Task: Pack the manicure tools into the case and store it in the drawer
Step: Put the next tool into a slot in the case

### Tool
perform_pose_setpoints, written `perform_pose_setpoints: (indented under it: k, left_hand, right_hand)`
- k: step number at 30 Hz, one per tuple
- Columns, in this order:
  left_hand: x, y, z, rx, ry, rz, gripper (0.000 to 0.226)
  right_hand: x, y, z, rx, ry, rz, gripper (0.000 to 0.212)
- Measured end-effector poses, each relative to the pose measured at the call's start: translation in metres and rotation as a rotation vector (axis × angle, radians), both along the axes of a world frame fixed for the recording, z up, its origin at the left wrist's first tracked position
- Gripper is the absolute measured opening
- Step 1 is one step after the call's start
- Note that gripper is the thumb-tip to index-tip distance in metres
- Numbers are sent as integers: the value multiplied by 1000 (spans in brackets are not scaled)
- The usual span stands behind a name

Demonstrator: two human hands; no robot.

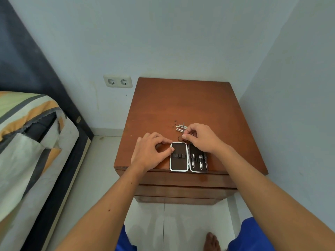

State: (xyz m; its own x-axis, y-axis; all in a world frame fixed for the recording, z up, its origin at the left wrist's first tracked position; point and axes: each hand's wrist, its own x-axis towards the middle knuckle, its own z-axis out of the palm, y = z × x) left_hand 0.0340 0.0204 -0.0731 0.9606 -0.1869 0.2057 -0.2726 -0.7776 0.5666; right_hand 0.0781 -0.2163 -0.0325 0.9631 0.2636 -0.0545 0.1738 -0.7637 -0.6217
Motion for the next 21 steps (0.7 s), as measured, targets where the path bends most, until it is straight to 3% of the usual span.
perform_pose_setpoints:
  k: [5, 13, 21]
  left_hand:
    - [0, 0, 1, 1, 3, -4, 27]
    - [0, 1, 1, -2, 11, -4, 28]
    - [0, 1, -1, 8, 11, 3, 29]
  right_hand:
    - [1, -3, 5, 194, 59, -53, 10]
    - [-12, -13, 15, 694, 215, -128, 7]
    - [-22, -29, 10, 900, 290, -204, 36]
